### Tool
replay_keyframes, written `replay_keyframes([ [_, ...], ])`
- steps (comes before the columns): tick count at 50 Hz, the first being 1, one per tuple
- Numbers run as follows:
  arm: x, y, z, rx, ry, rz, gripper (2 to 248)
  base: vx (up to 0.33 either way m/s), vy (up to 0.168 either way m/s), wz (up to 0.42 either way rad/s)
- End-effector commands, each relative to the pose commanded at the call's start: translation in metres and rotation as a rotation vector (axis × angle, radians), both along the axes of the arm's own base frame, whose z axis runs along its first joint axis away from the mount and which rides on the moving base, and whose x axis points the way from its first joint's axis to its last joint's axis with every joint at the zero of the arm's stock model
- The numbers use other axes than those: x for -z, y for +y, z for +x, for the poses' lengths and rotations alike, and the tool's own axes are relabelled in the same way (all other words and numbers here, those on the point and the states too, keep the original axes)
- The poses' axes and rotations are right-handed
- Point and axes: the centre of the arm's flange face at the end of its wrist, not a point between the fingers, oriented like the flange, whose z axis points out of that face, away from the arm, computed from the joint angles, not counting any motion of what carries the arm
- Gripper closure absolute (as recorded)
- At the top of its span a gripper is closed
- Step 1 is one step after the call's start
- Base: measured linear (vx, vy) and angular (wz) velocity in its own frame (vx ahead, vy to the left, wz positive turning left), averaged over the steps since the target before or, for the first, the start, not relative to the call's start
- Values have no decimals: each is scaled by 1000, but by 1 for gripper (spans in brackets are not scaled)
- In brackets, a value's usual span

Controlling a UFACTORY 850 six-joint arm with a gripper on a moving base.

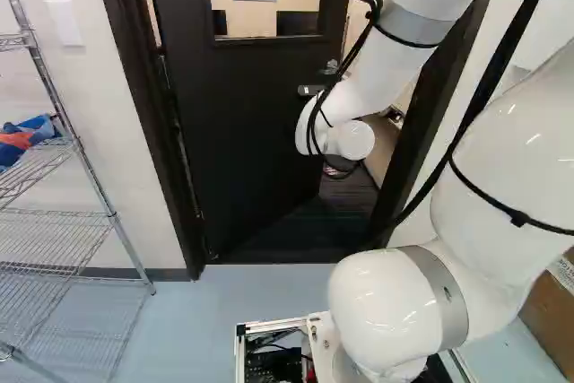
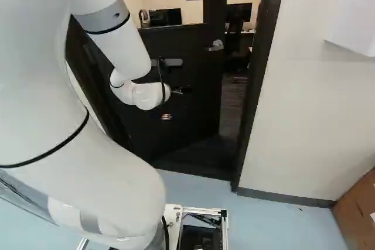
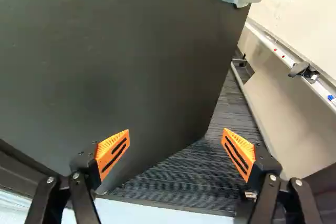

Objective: Open the door and move inside

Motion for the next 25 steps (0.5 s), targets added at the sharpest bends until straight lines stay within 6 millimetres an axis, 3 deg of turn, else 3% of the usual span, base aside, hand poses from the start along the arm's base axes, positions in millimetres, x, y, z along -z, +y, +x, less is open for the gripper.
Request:
replay_keyframes([
  [25,0,0,0,0,0,0,3,128,54,-23],
])
